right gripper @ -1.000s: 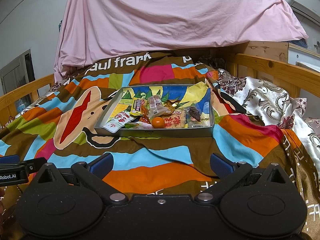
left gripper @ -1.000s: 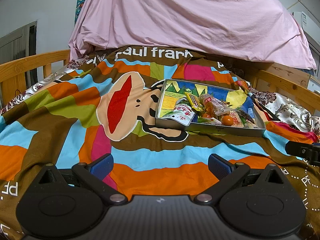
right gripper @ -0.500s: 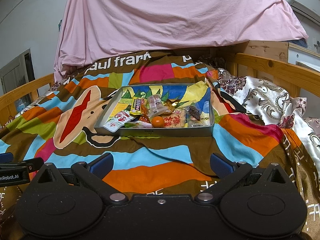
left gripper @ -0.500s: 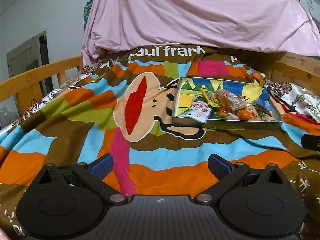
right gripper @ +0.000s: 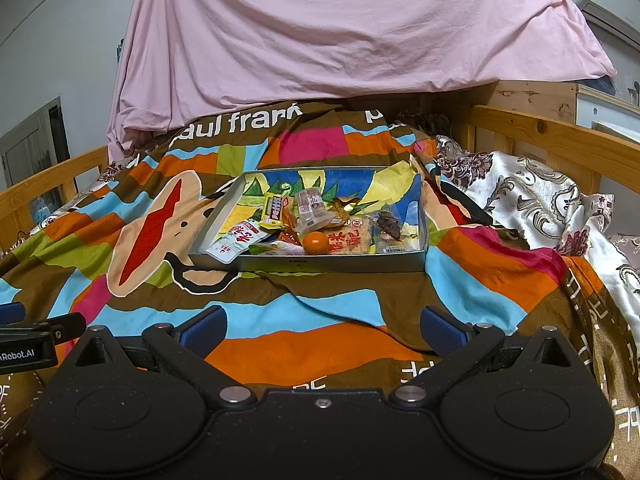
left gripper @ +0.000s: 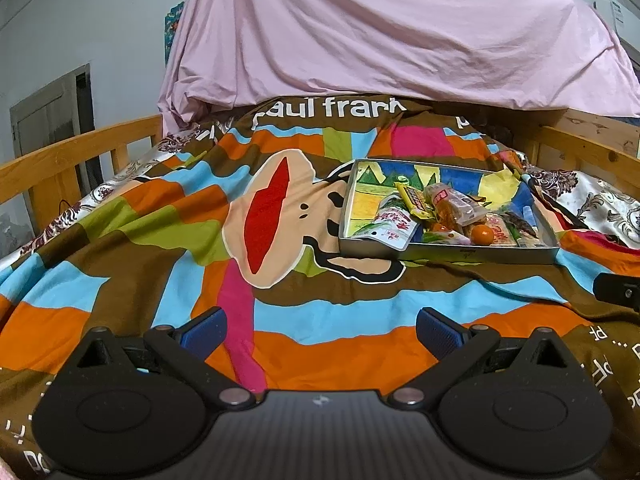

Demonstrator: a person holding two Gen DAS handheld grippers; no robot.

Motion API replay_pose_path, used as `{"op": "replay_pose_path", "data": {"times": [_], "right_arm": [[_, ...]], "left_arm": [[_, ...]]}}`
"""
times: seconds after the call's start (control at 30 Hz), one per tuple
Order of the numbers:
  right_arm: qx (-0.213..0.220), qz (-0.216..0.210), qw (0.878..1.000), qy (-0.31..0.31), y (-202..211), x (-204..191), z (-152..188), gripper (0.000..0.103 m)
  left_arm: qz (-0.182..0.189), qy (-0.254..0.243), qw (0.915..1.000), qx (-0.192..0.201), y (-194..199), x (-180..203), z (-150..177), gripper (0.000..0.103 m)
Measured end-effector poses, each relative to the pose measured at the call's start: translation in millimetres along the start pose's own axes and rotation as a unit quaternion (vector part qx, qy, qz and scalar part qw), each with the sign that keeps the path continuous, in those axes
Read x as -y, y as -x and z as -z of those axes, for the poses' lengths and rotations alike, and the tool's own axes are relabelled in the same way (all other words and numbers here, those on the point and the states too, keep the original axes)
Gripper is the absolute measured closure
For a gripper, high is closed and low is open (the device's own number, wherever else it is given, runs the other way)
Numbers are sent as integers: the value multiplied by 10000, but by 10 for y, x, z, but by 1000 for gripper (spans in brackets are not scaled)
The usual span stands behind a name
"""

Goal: Organize snacks

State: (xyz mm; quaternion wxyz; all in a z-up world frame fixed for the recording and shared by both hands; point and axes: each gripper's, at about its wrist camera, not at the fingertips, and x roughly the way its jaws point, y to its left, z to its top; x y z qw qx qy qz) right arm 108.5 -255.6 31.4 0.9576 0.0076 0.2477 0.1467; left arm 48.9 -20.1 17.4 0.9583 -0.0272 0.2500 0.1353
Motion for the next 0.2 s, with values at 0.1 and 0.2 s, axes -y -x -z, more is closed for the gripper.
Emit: {"op": "replay_pose_path", "data": {"times": [0.1,0.2], "right_arm": [[-1,-1,10000,0,0,0,-1,1],[-3,1,10000,1,1,-2,-2,1]], "left_arm": [[-7,-13,10000,-4,0,4,3,0],[-2,21,10000,-39,-10,-7,4,0]]}}
